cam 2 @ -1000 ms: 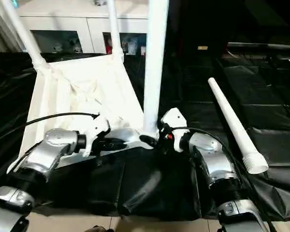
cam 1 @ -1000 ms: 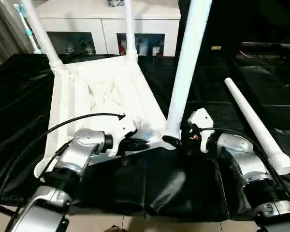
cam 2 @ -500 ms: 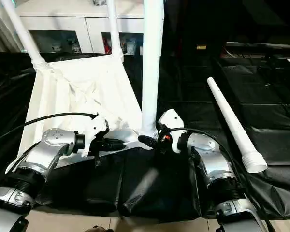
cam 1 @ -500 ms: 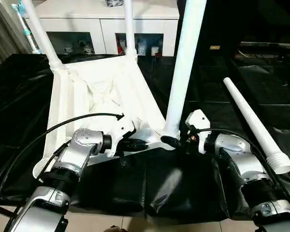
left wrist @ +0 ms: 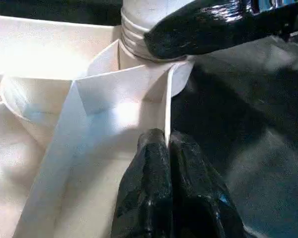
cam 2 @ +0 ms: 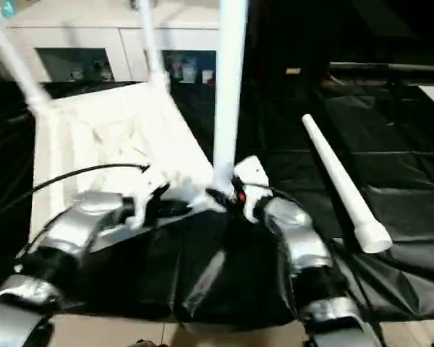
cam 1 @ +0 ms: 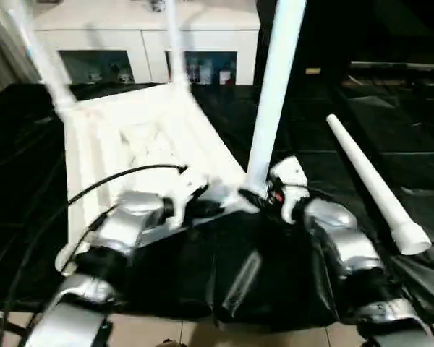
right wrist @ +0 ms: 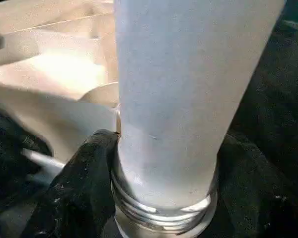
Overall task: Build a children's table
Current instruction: Rotate leg to tighten
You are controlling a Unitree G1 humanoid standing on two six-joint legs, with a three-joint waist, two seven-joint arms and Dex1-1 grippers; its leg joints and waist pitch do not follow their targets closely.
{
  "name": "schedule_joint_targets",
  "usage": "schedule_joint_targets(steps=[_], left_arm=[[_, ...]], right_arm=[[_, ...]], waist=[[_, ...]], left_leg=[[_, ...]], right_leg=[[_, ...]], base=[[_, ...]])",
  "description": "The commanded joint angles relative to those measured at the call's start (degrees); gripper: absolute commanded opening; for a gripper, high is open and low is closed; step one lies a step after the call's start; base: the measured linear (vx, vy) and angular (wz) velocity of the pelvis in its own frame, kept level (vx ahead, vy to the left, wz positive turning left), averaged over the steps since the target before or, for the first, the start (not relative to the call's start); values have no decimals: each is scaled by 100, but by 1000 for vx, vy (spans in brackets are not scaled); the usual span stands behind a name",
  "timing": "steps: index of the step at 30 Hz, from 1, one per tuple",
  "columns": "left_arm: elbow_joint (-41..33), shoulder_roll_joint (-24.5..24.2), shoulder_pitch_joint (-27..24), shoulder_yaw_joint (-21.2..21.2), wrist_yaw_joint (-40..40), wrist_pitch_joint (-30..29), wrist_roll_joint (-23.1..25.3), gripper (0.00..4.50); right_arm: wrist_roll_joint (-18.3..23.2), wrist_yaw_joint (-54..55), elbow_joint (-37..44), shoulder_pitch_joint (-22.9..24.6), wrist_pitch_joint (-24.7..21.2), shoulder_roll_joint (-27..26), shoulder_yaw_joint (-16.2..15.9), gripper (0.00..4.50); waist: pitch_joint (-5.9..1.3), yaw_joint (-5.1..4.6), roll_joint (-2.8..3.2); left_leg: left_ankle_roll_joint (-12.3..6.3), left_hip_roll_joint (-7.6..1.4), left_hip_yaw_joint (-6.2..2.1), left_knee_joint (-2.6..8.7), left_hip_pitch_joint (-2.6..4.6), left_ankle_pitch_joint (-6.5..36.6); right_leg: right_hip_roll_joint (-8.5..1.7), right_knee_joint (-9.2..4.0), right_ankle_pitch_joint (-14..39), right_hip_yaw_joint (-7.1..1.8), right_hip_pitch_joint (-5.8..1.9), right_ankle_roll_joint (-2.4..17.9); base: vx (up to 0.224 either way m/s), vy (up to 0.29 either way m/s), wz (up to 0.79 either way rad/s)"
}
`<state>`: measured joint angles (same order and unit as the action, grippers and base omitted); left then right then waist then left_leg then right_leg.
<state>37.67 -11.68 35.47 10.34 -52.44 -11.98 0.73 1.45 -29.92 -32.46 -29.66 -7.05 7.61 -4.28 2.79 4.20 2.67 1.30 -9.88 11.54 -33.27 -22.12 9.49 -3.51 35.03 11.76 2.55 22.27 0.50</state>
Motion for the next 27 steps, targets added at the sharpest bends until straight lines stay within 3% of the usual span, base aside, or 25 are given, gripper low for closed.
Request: schedule_joint_targets(steps=[1, 4, 7, 10, 14, 17, 23, 26, 27], left_arm=[[229, 427, 173, -18, 482, -107, -46, 0], [644, 779, 444, -108, 1351, -261, 110, 0], [870, 969, 595, -171, 1741, -273, 102, 0], [1032, 1066, 698, -139, 1875, -189, 179, 0], [1016, 1020, 684, -58, 1703, -56, 274, 0], [900, 888, 583, -7, 1535, -11, 265, 0], [773, 632, 418, 56, 1135, 175, 272, 0], [466, 446, 251, 121, 738, 120, 221, 0], [239, 300, 137, 204, 362, 186, 159, 0]], right_arm=[[-28, 543, -314, -247, -220, -356, -72, 266], [-162, 1272, -811, -551, -303, -636, 8, 265], [-189, 1656, -1035, -737, -352, -839, 112, 265], [-268, 1837, -1227, -882, -317, -1003, 79, 265], [-276, 1725, -1256, -899, -81, -1061, 27, 265], [-205, 1588, -1218, -865, 10, -978, 82, 335], [-133, 1262, -1087, -801, 133, -776, 174, 383], [-179, 705, -797, -647, 197, -468, -28, 383], [-285, 262, -628, -503, 337, -165, -223, 383]], waist=[[-341, -10, -54], [-355, -16, -46], [-378, 3, -50], [-374, 28, -50], [-357, 34, -48], [-368, 37, -47], [-354, 9, -44], [-349, -6, -50], [-354, -10, -97]], left_leg=[[-48, -338, -195, 378, 155, 1303], [-9, -339, -210, 372, 161, 1269], [-182, -322, -191, 338, 125, 956], [-247, -323, -192, 335, 120, 950], [-161, -351, -206, 365, 141, 1201], [-176, -348, -203, 361, 136, 1124], [-217, -354, -205, 367, 121, 1220], [-197, -364, -209, 371, 130, 1260], [-236, -368, -199, 365, 119, 1197]], right_leg=[[-513, -475, 1125, -265, -174, 1288], [-521, -467, 1012, -262, -198, 1303], [-519, -423, 386, -262, -227, 1378], [-530, -430, 429, -253, -234, 1359], [-542, -465, 807, -260, -226, 1264], [-535, -439, 606, -263, -230, 1282], [-546, -445, 683, -260, -237, 1305], [-535, -449, 759, -255, -237, 1321], [-531, -439, 656, -256, -244, 1315]], base=[[0, 0, 0], [0, 0, 0], [0, 0, 0], [0, 0, 0], [0, 0, 0], [0, 0, 0], [0, 0, 0], [0, 0, 0], [0, 0, 0]])
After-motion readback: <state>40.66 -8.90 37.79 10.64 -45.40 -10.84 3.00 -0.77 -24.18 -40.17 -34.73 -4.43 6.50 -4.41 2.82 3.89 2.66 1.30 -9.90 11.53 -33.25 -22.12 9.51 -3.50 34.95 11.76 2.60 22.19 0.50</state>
